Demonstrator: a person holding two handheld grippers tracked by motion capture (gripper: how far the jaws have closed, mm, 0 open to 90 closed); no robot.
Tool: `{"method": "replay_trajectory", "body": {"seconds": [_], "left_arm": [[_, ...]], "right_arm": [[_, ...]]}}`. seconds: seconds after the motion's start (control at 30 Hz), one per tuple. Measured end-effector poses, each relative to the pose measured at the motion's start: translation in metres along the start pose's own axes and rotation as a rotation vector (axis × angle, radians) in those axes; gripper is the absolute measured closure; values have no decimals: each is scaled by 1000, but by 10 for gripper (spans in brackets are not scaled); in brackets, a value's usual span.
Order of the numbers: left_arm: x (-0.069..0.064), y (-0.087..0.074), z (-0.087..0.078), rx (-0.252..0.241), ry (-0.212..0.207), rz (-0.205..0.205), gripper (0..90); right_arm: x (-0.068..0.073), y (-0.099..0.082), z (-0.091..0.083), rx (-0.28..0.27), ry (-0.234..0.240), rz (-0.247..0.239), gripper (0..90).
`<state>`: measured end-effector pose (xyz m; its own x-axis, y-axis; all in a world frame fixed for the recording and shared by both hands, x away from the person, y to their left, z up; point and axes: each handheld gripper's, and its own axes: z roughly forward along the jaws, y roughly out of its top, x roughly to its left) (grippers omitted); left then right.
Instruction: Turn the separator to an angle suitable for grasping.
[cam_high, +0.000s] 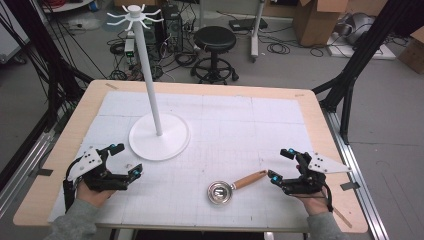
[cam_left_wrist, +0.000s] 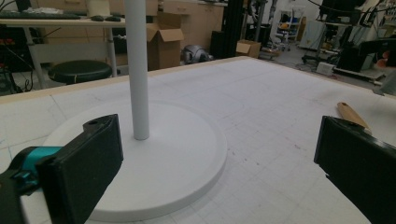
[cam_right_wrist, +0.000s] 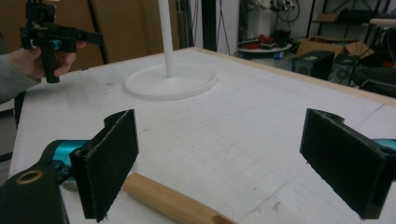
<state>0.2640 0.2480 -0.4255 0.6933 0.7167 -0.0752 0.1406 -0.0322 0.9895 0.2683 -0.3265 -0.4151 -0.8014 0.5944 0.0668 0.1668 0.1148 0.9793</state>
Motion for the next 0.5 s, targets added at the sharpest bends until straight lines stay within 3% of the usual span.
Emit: {"method": "replay_trajectory", "body": {"seconds": [0.17,0.2,0.27,0.3,0.33,0.37,0.4,0.47,0.5], "left_arm": [[-1,-1,2,16,4,0,17],[-1,-1,2,18,3,0,17],[-1,-1,2,21,3,0,17],[-1,-1,2,21,3,0,18],[-1,-1,2,21,4,1,18],[-1,-1,2,22,4,0,18],[0,-1,2,23,3,0,18],[0,-2,2,25,4,-1,18],[0,-2,2,29,6,2,17]], "right_arm": [[-1,-1,3,15,15,15,107],[-1,-1,4,29,21,28,163],[-1,-1,4,40,36,37,188],[-1,-1,4,47,38,37,232],[-1,-2,5,94,48,43,330],[-1,-2,5,94,48,43,330],[1,-2,6,134,28,38,419],[1,-3,9,159,46,44,521],[3,-3,10,180,30,44,573]]}}
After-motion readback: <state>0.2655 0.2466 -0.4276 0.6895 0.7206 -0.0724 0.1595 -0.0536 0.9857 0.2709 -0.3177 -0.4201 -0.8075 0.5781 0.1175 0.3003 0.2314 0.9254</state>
